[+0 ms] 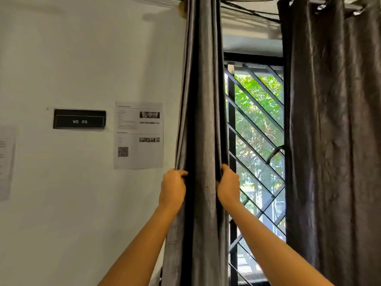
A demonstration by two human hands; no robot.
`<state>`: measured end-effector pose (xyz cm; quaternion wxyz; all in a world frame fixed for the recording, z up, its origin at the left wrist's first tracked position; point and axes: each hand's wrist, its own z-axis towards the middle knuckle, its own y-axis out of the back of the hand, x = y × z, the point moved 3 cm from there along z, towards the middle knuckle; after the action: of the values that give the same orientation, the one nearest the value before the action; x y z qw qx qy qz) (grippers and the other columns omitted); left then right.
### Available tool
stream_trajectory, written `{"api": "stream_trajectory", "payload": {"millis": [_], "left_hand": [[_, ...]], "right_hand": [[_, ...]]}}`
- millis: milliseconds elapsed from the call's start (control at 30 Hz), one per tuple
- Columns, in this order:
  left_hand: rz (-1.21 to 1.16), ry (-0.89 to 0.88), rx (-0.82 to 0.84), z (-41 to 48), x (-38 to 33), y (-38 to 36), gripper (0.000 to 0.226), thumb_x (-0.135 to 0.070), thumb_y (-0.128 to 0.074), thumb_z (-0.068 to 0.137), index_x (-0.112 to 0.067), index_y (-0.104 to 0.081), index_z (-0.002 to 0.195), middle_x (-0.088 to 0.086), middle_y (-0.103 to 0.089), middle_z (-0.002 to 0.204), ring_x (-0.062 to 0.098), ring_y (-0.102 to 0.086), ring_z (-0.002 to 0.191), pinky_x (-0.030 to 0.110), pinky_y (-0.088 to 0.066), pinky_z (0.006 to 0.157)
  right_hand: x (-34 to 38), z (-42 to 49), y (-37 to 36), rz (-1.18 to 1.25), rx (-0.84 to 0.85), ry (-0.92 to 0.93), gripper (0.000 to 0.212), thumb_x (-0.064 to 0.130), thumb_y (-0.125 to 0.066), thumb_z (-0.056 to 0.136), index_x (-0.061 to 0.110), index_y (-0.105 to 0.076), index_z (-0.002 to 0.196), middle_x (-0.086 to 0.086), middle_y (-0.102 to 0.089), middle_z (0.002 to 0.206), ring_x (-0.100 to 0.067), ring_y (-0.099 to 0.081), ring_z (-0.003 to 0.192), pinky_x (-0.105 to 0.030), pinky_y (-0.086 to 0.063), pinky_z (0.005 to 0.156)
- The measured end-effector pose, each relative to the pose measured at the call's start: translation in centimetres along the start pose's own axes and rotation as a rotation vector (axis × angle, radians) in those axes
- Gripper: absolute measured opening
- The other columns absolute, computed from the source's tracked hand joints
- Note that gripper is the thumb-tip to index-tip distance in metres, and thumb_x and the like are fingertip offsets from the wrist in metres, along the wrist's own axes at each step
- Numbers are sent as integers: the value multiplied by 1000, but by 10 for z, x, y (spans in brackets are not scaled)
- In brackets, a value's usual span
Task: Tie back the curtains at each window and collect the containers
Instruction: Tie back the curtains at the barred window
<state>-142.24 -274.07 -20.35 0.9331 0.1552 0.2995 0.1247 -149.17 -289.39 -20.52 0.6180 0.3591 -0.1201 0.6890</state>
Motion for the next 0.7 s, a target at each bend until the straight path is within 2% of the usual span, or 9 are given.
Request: {"api": "stream_trajectory", "payload": {"millis": [133, 267, 333, 433, 533, 567, 633, 700], "left_hand": [[37, 45, -104, -4, 10, 20, 41, 10, -39, 91, -9, -65, 116, 16, -61, 114, 26, -62, 91, 19, -42, 75], [69, 37, -24, -19, 10, 18, 47, 12, -33, 91, -5, -57, 127, 18, -58, 121, 28, -61, 97, 22, -44, 79], [66, 8, 41, -29, 6, 7, 44, 10, -34, 93, -4, -55, 128, 17, -59, 120, 26, -61, 95, 22, -45, 78], [50, -23, 54, -39, 1, -2, 37, 9, -35, 93, -9, -63, 110, 15, -60, 105, 21, -57, 84, 22, -45, 74], [40, -6, 15, -40, 6, 5, 38, 8, -36, 94, -4, -59, 123, 19, -59, 117, 28, -61, 92, 30, -50, 83], [36, -2, 4, -40, 9, 9, 39, 7, -37, 94, -4, -59, 123, 20, -60, 116, 28, -62, 89, 31, -52, 82], [13, 5, 1, -41, 15, 14, 36, 7, -41, 92, -5, -64, 117, 21, -65, 110, 25, -63, 80, 25, -51, 78], [-2, 18, 59, -45, 17, 11, 32, 8, -46, 91, -3, -68, 110, 19, -67, 110, 24, -65, 89, 16, -44, 85]], "right_hand": [[-7, -8, 24, -178, -171, 18, 29, -11, -44, 81, 5, -52, 104, -10, -49, 74, -35, -54, 81, -37, -41, 58], [0, -21, 26, -8, -92, 14, 34, -12, -47, 81, 8, -51, 108, -4, -46, 67, -31, -52, 67, -38, -46, 58], [9, -29, 19, 54, -50, 73, 32, -13, -45, 79, 7, -50, 104, -10, -53, 69, -34, -55, 67, -44, -50, 59], [14, -40, 9, 61, -6, 166, 29, -13, -42, 77, 6, -48, 98, -19, -57, 73, -36, -54, 64, -45, -46, 54], [2, -43, 12, 54, 36, 143, 28, -14, -42, 79, 6, -48, 98, -20, -56, 74, -37, -55, 65, -46, -48, 54], [-4, -43, 15, 46, 30, 107, 26, -13, -42, 81, 7, -48, 96, -19, -56, 75, -37, -56, 67, -46, -49, 56], [-16, -42, 20, 29, -19, 41, 20, -10, -44, 83, 8, -50, 88, -17, -57, 77, -36, -56, 69, -43, -49, 57], [-18, -49, 20, 17, -28, 8, 14, -9, -46, 83, 3, -52, 81, -17, -58, 75, -32, -53, 66, -35, -44, 56]]}}
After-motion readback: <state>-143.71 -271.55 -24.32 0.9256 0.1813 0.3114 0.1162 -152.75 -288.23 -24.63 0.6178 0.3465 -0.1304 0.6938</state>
